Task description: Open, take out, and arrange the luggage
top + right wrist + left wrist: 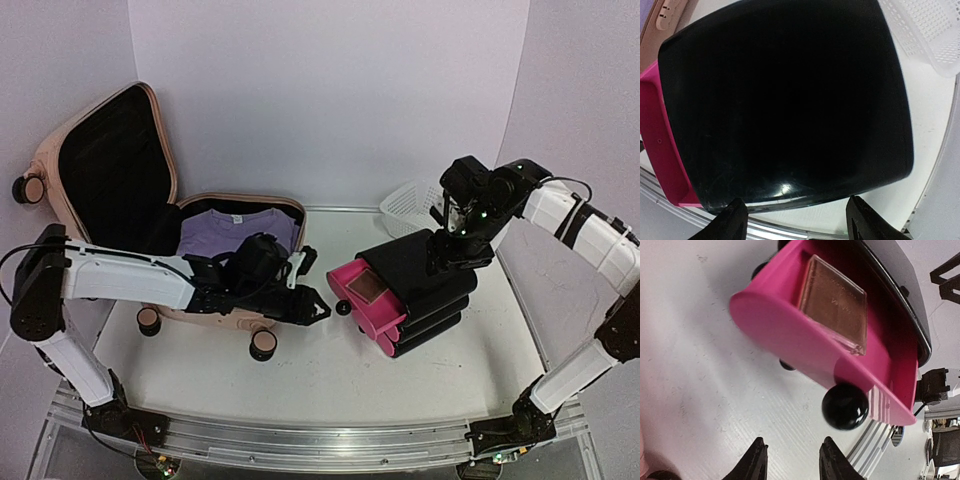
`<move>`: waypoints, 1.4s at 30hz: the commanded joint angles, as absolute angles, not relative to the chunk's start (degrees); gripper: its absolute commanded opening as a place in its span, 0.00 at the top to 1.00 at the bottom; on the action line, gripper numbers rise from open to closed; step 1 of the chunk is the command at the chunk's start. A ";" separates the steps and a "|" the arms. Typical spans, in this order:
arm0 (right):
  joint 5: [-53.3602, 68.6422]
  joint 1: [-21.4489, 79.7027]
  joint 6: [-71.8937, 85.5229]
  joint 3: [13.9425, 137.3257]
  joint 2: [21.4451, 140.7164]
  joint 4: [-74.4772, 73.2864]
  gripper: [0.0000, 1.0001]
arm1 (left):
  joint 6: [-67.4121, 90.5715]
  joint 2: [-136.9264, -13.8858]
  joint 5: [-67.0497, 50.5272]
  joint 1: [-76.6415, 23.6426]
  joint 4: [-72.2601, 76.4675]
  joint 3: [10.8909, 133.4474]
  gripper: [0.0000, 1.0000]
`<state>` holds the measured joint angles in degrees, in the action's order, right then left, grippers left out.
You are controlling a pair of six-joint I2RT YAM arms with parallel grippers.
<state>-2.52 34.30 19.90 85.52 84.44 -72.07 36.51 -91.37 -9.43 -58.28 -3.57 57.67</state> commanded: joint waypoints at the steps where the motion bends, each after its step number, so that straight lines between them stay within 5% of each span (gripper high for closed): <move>1: 5.61 33.95 19.92 83.39 84.52 -64.83 0.31 | 36.33 -96.24 -13.57 -58.78 -1.52 66.78 0.64; 20: 11.38 33.49 24.35 74.08 82.18 -58.82 0.30 | 35.43 -114.36 -22.88 -59.15 -1.50 89.46 0.59; 25: 11.50 33.49 24.39 73.30 81.83 -58.67 0.30 | 29.05 -109.28 -19.62 -59.15 -1.67 85.43 0.33; 30: 12.81 33.49 24.41 73.30 82.11 -57.87 0.30 | 24.11 -100.32 -13.39 -59.15 -0.42 75.38 0.22; 33: 13.38 33.49 24.20 73.30 82.71 -57.69 0.30 | 23.18 -99.04 -13.15 -59.24 2.04 70.81 0.01; 37: 14.06 33.49 24.31 73.47 83.31 -57.36 0.30 | 23.04 -101.61 -15.46 -59.33 4.87 69.73 0.02; 42: 13.82 33.49 24.76 73.18 82.77 -57.24 0.30 | 22.67 -107.94 -20.28 -59.31 6.55 74.57 0.23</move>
